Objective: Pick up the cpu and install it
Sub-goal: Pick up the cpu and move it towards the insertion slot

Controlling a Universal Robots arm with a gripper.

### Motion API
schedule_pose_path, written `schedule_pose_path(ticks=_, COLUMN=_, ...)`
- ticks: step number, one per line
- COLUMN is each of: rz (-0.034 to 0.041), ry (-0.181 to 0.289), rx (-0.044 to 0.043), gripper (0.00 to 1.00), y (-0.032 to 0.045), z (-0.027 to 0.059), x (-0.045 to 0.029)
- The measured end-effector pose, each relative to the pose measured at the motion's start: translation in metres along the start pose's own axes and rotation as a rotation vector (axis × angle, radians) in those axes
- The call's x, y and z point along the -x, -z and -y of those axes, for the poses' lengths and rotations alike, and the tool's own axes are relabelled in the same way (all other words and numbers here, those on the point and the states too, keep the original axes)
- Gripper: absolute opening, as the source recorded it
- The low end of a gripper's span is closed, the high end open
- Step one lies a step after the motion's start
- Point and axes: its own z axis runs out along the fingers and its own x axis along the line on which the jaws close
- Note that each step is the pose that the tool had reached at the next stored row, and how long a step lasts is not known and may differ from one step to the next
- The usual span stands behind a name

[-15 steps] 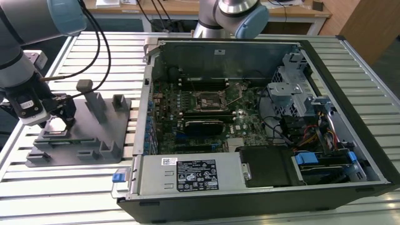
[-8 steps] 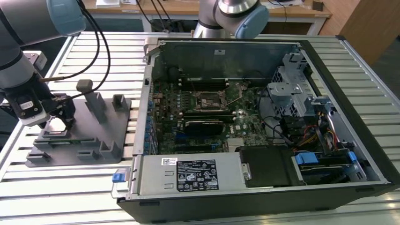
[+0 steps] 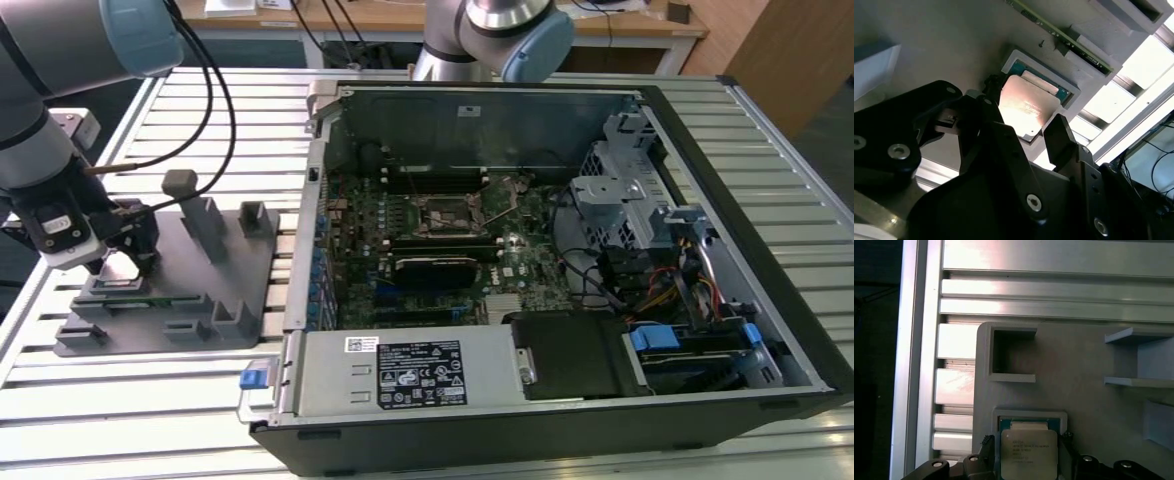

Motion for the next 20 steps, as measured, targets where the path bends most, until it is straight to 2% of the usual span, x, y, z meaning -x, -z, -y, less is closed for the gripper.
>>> schedule_pose_path(ticks=12, rz=0.0, ry=0.0, rx=-0.0002, gripper=0.61, y=0.0006, z=0.0011, x=0.0019)
schedule_pose_path(ticks=20, rz=0.0042, ry=0.0, rx=-0.0002, gripper=0.61, y=0.0032, z=0.001, x=0.0005)
